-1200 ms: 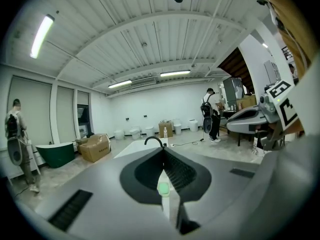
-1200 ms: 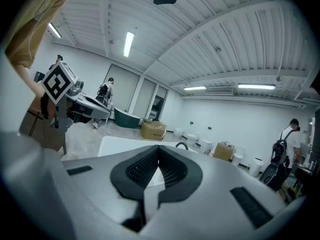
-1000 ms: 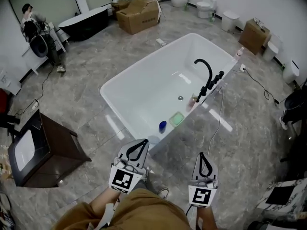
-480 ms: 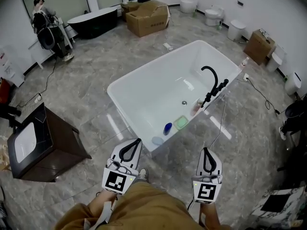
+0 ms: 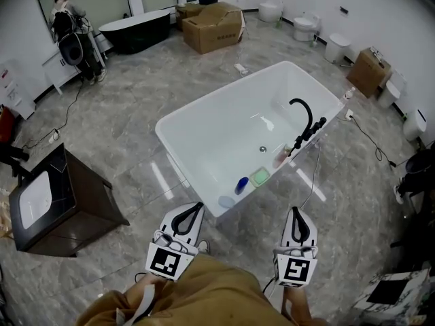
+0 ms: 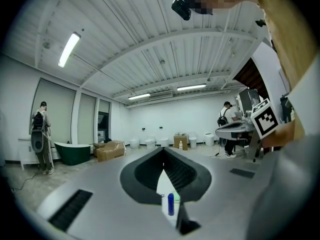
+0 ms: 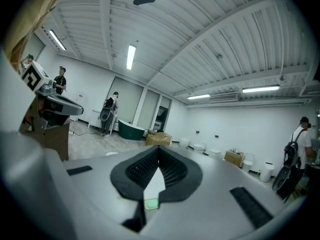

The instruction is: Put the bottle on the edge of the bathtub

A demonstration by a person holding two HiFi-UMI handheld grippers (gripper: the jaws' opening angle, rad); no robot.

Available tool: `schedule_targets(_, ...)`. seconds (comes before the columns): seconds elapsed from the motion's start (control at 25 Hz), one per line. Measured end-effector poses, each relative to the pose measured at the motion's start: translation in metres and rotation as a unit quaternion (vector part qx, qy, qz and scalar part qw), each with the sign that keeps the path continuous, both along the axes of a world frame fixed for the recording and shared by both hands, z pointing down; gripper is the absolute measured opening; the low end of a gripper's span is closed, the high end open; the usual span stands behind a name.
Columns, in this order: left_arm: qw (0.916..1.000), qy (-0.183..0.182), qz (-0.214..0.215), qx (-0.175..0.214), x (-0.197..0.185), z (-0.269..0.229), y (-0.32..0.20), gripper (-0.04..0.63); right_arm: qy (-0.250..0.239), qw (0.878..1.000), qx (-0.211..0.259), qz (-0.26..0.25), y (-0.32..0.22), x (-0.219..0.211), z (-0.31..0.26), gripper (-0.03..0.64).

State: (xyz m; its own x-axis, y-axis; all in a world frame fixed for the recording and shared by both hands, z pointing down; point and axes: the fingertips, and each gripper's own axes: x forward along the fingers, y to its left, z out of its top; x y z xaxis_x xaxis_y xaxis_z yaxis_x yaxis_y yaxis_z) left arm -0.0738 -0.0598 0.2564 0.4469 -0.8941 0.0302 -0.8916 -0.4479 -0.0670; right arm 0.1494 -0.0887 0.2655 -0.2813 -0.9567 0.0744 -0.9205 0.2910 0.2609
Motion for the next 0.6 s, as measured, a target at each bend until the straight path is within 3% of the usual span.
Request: schedule_targets(0.6,0.9994,-0.003,0.033,-0.005,-0.008,0.004,-0.018,0.007,-0.001,1.000,-0.023,0.014,-0.001,-0.020,0.006,0.003)
